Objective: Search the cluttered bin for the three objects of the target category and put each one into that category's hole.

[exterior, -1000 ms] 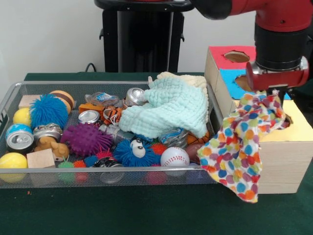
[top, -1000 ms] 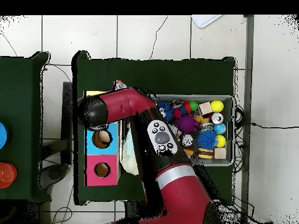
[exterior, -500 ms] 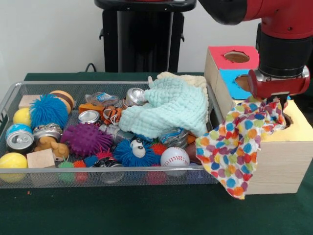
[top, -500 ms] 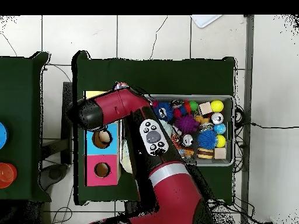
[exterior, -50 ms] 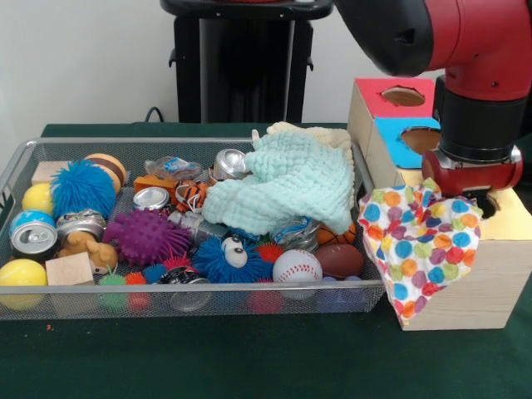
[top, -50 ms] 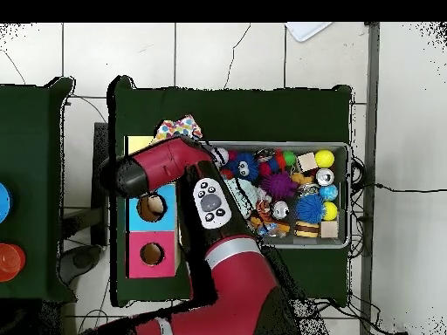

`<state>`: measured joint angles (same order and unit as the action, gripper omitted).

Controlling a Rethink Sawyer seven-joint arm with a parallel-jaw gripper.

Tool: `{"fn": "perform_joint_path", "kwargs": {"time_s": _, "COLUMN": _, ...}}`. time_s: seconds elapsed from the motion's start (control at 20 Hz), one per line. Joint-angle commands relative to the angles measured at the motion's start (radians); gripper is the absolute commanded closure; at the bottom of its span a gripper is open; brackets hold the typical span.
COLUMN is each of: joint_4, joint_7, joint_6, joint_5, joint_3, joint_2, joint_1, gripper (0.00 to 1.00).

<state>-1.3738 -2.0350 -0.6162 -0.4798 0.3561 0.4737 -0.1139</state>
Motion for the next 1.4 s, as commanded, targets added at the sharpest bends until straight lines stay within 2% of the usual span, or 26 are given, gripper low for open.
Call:
{"fn": "perform_joint_path", "kwargs": {"time_s": 0.05, "joint_4": -0.04, "joint_7": 0.002, "joint_6": 0.037, "joint_5": -0.124, "joint_3": -0.079, "joint_2": -0.245, "joint_1": 0.043, "gripper": 1.0}}
{"fn": "perform_joint_path", "kwargs": {"time_s": 0.3, "joint_4": -0.016, "joint_7": 0.012, "joint_6": 0.077, "joint_5": -0.107, "joint_3": -0.073, "joint_2": -0.276, "joint_1": 0.041, "gripper": 1.0}}
{"fn": "perform_joint_path", "kwargs": {"time_s": 0.6, "joint_4": -0.001, "joint_7": -0.039, "joint_6": 0.132, "joint_5": -0.101, "joint_3": -0.092, "joint_2": -0.282, "joint_1": 0.061, "gripper": 1.0}}
{"fn": "perform_joint_path", "kwargs": {"time_s": 0.65, "joint_4": -0.006, "joint_7": -0.038, "joint_6": 0.149, "joint_5": -0.103, "joint_3": -0.097, "joint_2": -0.279, "joint_1": 0.064, "gripper": 0.0}}
{"fn": "perform_joint_path", "kwargs": {"time_s": 0.95, "joint_4": -0.006, "joint_7": -0.063, "joint_6": 0.143, "joint_5": -0.081, "joint_3": -0.112, "joint_2": -0.274, "joint_1": 0.076, "gripper": 0.0}}
{"fn": "perform_joint_path", "kwargs": {"time_s": 1.1, "joint_4": -0.023, "joint_7": -0.069, "joint_6": 0.125, "joint_5": -0.074, "joint_3": -0.125, "joint_2": -0.241, "joint_1": 0.087, "gripper": 0.0}}
{"fn": "perform_joint_path", "kwargs": {"time_s": 1.25, "joint_4": -0.076, "joint_7": -0.048, "joint_6": 0.069, "joint_5": -0.043, "joint_3": -0.118, "joint_2": -0.166, "joint_1": 0.077, "gripper": 0.0}}
{"fn": "perform_joint_path", "kwargs": {"time_s": 1.4, "joint_4": -0.127, "joint_7": 0.004, "joint_6": -0.03, "joint_5": -0.002, "joint_3": -0.095, "joint_2": -0.077, "joint_1": 0.056, "gripper": 0.0}}
